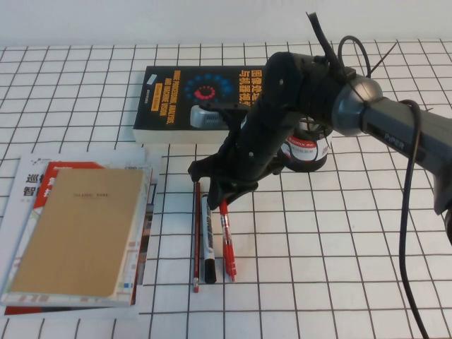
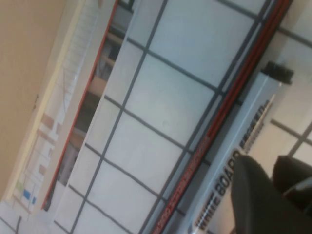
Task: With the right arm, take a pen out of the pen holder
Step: 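Take a marker out of the pen holder and lay it on the table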
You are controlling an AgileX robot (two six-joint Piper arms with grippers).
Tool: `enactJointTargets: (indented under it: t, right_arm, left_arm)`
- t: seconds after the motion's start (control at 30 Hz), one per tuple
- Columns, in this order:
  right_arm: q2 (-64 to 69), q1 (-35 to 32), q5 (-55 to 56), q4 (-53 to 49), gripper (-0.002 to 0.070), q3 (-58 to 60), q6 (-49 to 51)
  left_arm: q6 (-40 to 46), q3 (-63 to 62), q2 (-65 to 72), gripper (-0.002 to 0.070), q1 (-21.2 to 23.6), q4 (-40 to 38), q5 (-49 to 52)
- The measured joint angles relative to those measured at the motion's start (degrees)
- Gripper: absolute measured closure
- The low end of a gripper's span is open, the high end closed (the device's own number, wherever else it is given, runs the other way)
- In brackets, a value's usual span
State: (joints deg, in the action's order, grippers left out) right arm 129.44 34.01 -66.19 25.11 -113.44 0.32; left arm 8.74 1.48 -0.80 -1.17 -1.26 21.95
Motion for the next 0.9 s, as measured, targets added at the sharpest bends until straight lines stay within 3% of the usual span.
enactJointTargets:
  t: [0.13, 0.33, 0.53, 0.67, 0.9]
  right_arm:
    - [0.0, 0.0, 1.6, -0.1, 0.0584, 0.0, 0.0]
    - [0.2, 0.0, 2.1, -0.3, 0.041, 0.0, 0.0]
    - [0.1, 0.0, 2.0, -0.3, 0.0377, 0.0, 0.0]
    - [-2.6, 0.5, 2.0, -1.4, 0.0421, 0.0, 0.0]
    - [-17.3, 1.7, 4.3, -4.1, 0.0643, 7.8, -2.2]
  left_arm:
    - [0.0, 0.0, 0.0, 0.0679, 0.0, 0.0, 0.0]
    - [0.0, 0.0, 0.0, 0.0679, 0.0, 0.0, 0.0]
    - [0.0, 0.0, 0.0, 0.0679, 0.0, 0.0, 0.0]
    - [0.0, 0.0, 0.0, 0.0679, 0.0, 0.0, 0.0]
    - [0.0, 0.0, 0.0, 0.0679, 0.0, 0.0, 0.0]
